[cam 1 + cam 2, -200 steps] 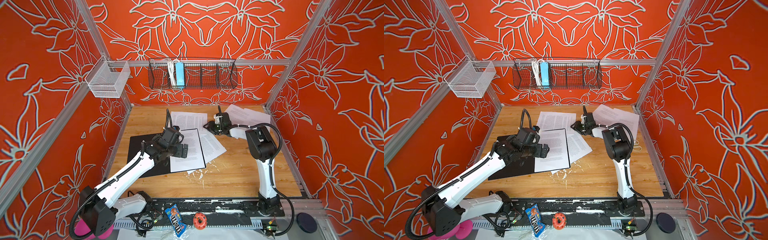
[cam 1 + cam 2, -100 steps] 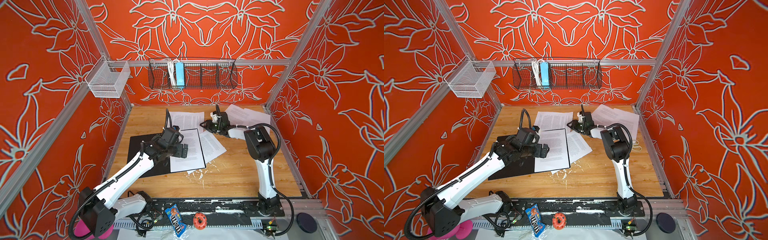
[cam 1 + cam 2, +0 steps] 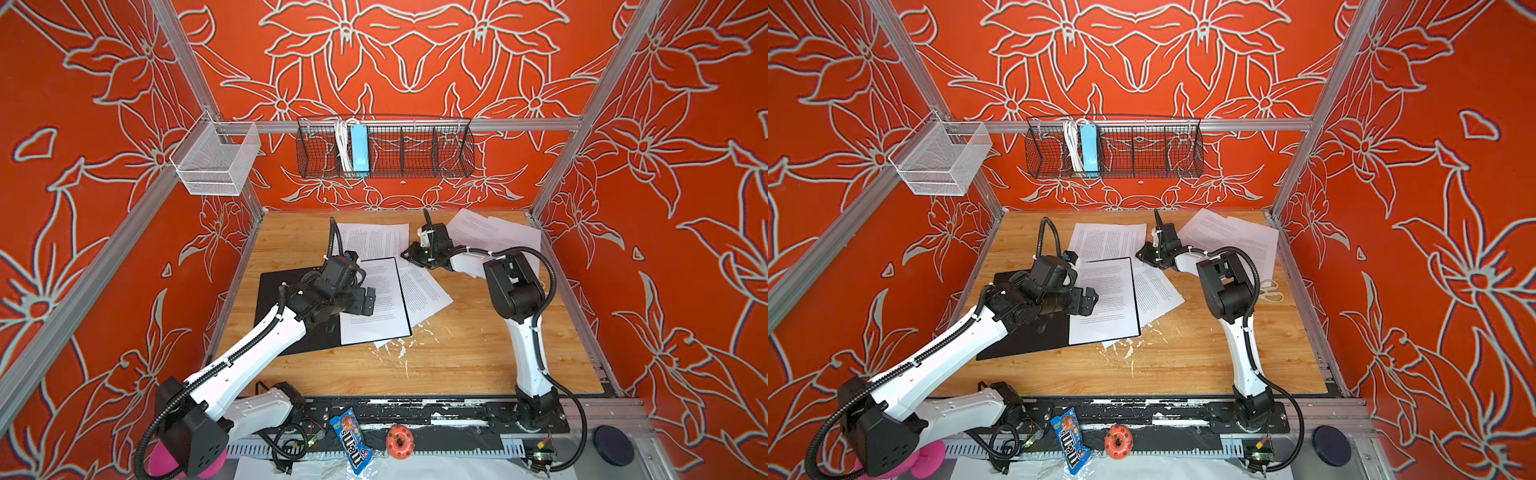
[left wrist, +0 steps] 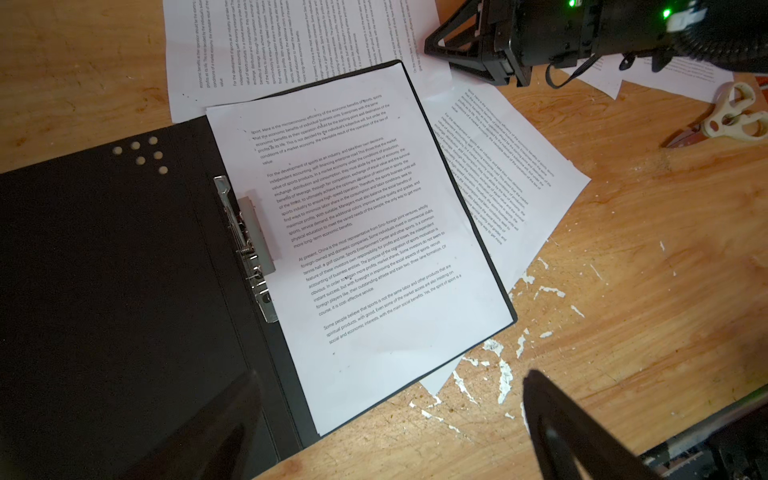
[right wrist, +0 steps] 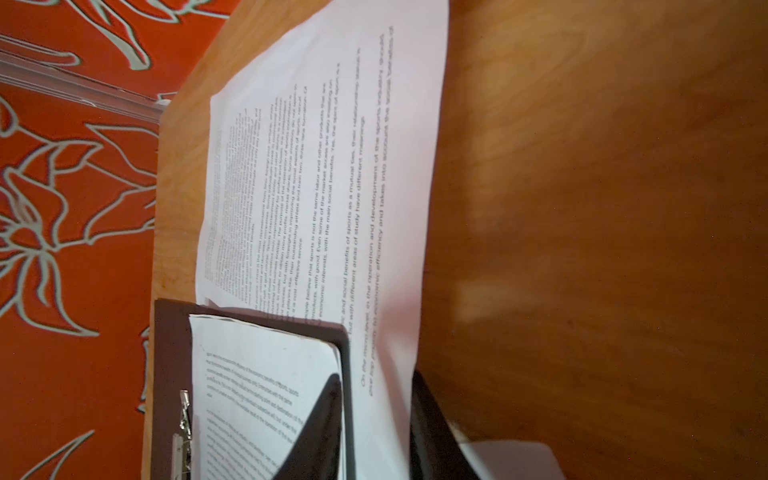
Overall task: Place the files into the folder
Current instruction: 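Grasp a printed sheet farther from the robot with the right gripper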
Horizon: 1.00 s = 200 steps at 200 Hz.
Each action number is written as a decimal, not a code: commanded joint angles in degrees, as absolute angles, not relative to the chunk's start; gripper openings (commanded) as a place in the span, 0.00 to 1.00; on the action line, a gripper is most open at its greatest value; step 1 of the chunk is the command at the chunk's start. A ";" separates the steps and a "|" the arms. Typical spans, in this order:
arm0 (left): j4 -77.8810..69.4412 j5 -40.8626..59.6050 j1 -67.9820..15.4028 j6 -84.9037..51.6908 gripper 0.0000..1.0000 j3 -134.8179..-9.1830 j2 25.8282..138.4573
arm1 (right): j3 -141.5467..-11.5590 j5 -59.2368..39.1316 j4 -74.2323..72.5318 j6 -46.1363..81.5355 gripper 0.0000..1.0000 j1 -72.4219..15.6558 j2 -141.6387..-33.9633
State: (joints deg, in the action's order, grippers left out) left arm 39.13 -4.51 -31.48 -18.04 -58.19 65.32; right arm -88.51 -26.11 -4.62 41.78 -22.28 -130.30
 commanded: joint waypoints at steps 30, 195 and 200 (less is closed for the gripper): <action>38.68 -4.06 -31.20 -18.63 0.98 -58.10 63.60 | -90.94 -24.58 -3.70 41.70 0.11 -22.75 -132.90; 30.12 7.92 -30.94 -23.91 0.98 -54.95 62.49 | -62.66 -6.89 -3.37 50.23 0.00 -11.62 -95.44; 27.86 10.07 -30.98 -25.77 0.98 -53.70 62.56 | -60.45 -6.44 -3.63 51.14 0.00 -11.66 -93.33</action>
State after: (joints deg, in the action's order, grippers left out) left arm 34.65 1.37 -31.40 -19.68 -56.90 62.17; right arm -68.97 -11.90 -5.06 46.26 -11.16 -99.46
